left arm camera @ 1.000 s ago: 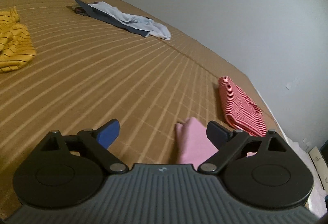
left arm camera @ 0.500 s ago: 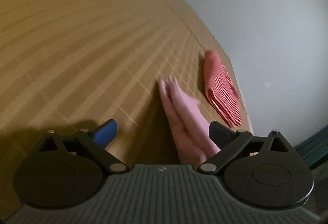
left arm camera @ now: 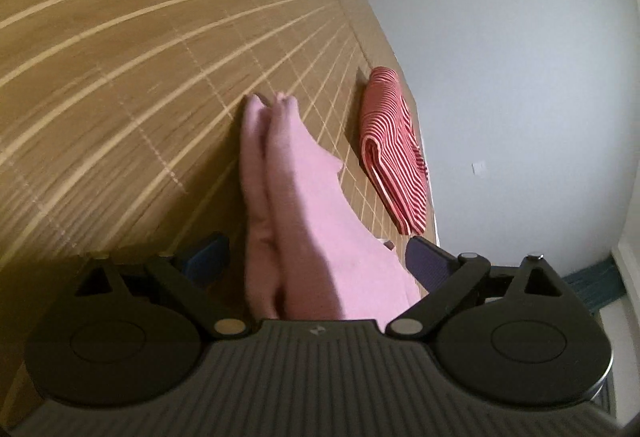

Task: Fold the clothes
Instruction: 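Grasp the shirt side with both grippers and fold it over lengthwise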

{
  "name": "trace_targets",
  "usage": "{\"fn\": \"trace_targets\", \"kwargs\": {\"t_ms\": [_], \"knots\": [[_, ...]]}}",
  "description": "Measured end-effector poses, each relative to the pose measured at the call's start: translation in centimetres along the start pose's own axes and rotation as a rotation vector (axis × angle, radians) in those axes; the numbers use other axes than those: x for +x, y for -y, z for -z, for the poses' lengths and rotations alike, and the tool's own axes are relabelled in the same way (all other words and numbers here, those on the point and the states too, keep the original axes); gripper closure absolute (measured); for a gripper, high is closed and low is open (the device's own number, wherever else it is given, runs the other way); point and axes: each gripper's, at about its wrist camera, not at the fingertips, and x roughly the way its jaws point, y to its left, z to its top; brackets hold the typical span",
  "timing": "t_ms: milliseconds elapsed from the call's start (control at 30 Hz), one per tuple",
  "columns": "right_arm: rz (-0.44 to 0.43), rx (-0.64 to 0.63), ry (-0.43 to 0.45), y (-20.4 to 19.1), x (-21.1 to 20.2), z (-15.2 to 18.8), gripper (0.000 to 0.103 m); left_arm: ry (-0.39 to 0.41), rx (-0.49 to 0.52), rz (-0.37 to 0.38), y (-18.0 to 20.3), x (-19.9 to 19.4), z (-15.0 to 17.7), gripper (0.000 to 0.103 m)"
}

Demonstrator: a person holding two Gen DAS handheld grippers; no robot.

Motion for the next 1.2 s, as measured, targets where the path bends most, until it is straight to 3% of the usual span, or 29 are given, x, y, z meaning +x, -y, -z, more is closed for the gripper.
{"fn": "trace_targets", "kwargs": {"t_ms": [133, 200, 267, 300, 367, 433, 533, 633, 733, 867, 967, 1100, 1200], "knots": [[-0.011, -0.018, -0.014, -0.3, 0.0, 0.4, 0.093, -0.016, 0.053, -0.053, 0.3, 0.8, -0.1, 0.058], [-0.028, 0.002, -0.013, 0.2, -0.5, 0.3, 0.092, 0.002, 0.085, -0.09, 0.6, 0.7, -0.5, 0.067], [-0.043, 0.018, -0.017, 0.6, -1.0, 0.3, 0.086, 0.03, 0.113, -0.104, 0.8, 0.0, -0.4, 0.083], [-0.05, 0.023, -0.02, 0.8, -1.2, 0.4, 0.072, 0.045, 0.128, -0.111, 0.9, -0.4, -0.3, 0.085], [-0.051, 0.039, -0.015, 1.3, -2.2, 0.4, 0.057, 0.094, 0.155, -0.129, 1.3, -1.7, 0.0, 0.086], [-0.034, 0.068, -0.006, 2.1, -3.4, 0.6, 0.057, 0.127, 0.164, -0.139, 1.4, -2.7, 0.0, 0.087], [0.112, 0.134, -0.05, 4.3, -3.8, 1.1, 0.057, 0.168, 0.189, -0.157, 1.8, -4.4, 0.2, 0.087], [0.271, 0.142, -0.178, 5.7, -2.3, 1.9, 0.057, 0.211, 0.216, -0.162, 2.2, -5.0, -1.0, 0.087], [0.239, 0.168, -0.218, 5.3, -0.8, 2.5, 0.056, 0.243, 0.269, -0.154, 3.3, -6.5, -0.7, 0.087], [0.138, 0.195, -0.208, 3.3, 0.6, 2.8, 0.042, 0.266, 0.442, -0.11, 6.4, -7.2, 0.9, 0.087], [0.066, 0.182, -0.199, 2.9, 1.0, 2.7, 0.042, 0.242, 0.537, -0.043, 8.4, -6.4, 2.4, 0.087], [0.046, 0.184, -0.197, 4.1, -0.2, 3.0, 0.043, 0.192, 0.588, 0.007, 10.0, -4.7, 4.0, 0.087], [0.057, 0.108, -0.223, 5.2, -2.4, 3.3, 0.043, 0.156, 0.611, 0.01, 10.8, -3.0, 5.1, 0.087]]}}
